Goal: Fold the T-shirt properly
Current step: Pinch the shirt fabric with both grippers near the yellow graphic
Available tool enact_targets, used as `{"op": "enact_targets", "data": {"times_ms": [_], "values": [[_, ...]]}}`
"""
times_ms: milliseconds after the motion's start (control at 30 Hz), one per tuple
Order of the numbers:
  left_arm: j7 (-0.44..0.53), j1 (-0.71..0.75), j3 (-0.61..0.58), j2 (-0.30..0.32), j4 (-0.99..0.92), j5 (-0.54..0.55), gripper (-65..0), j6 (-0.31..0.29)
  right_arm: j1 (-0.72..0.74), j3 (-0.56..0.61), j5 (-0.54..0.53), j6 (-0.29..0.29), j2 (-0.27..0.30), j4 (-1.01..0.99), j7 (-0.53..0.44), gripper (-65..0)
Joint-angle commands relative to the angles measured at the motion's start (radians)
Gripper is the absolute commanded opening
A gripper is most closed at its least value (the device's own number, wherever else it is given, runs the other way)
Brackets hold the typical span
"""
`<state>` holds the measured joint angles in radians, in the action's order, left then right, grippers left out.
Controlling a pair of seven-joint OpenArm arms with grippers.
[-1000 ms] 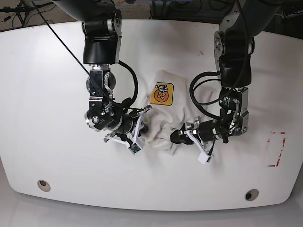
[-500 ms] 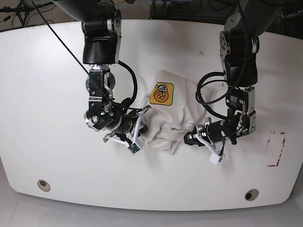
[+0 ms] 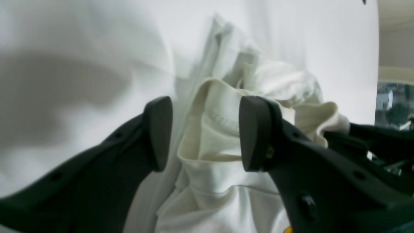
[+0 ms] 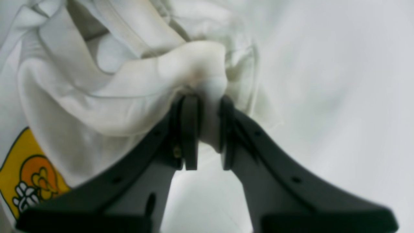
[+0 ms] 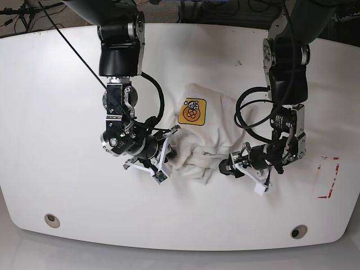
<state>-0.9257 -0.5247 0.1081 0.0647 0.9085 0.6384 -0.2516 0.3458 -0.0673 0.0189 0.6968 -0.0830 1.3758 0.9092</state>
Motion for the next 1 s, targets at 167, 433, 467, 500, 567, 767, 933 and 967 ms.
{"op": "enact_targets", "data": {"times_ms": [167, 433, 467, 500, 567, 767, 933, 967], "values": [[0.029, -0.033, -0.063, -0.033, -0.082, 0.022, -35.3, -0.018, 0.031, 0.001, -0.018, 0.001, -0.002, 0.023, -0.023, -55.6], [0.033, -0.027, -0.12, -0.059, -0.071, 0.024, -35.7, -0.019, 0.031, -0.001, -0.018, 0.001, -0.002, 0.023, -0.023, -55.6], [0.033, -0.027, -0.123, -0.059, -0.071, 0.024, -35.7, -0.019, 0.031, -0.001, -0.018, 0.001, -0.002, 0.023, -0.025, -55.6], [0.033, -0.027, -0.126, -0.061, -0.071, 0.024, -35.8, -0.019, 0.031, -0.001, -0.018, 0.001, -0.002, 0.023, -0.025, -55.6], [0.035, -0.027, -0.126, -0.062, -0.071, 0.024, -35.8, -0.019, 0.031, -0.001, -0.018, 0.001, -0.002, 0.023, -0.025, -55.6], [0.035, -0.025, -0.129, -0.059, -0.016, 0.021, -39.3, -0.019, 0.031, -0.001, -0.018, 0.001, -0.002, 0.023, -0.025, -55.6], [0.029, -0.024, -0.158, -0.056, 0.03, 0.024, -39.3, -0.019, 0.031, 0.002, -0.018, 0.001, -0.002, 0.023, -0.025, -55.6], [0.027, -0.024, -0.166, -0.056, 0.031, 0.024, -39.6, -0.019, 0.031, 0.004, -0.018, 0.001, -0.002, 0.023, -0.025, -55.6]]}}
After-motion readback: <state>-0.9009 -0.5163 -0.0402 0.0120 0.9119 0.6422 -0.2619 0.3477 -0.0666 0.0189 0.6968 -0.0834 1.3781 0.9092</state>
